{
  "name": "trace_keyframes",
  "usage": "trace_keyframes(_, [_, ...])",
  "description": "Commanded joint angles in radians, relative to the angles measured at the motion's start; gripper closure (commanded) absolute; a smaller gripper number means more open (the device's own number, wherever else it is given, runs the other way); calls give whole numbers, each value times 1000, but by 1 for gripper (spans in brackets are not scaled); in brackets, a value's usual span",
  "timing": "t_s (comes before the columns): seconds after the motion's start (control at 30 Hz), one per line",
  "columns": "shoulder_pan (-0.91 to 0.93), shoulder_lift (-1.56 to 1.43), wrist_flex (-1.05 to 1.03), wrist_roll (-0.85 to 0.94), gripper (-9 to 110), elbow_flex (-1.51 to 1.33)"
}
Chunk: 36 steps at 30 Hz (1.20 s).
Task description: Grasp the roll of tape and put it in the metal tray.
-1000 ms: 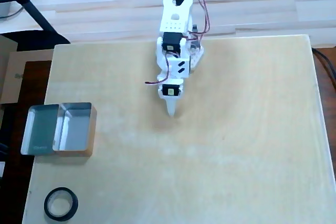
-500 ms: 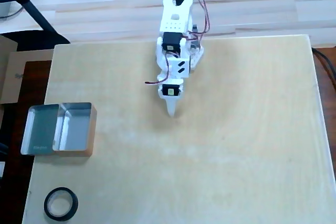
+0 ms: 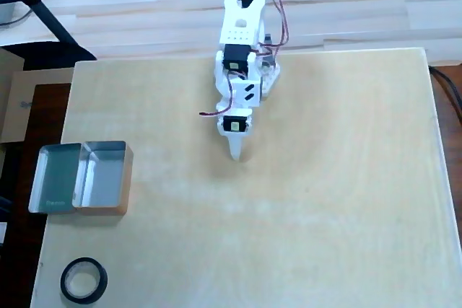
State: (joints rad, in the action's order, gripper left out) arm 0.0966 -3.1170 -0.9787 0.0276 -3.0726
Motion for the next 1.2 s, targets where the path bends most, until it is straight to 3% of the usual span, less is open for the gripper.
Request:
trace_keyframes(0.0, [3,-298,14,-5,102,-9])
trace_keyframes(0.37, [-9,-298,9,-31,102,51])
trace_keyframes(0.6, [3,-298,5,-112,102,324])
trace_keyframes(0.8, [8,-276,-156,-104,102,621])
trace_keyframes(1.17, [94,242,-259,-103,102,1150])
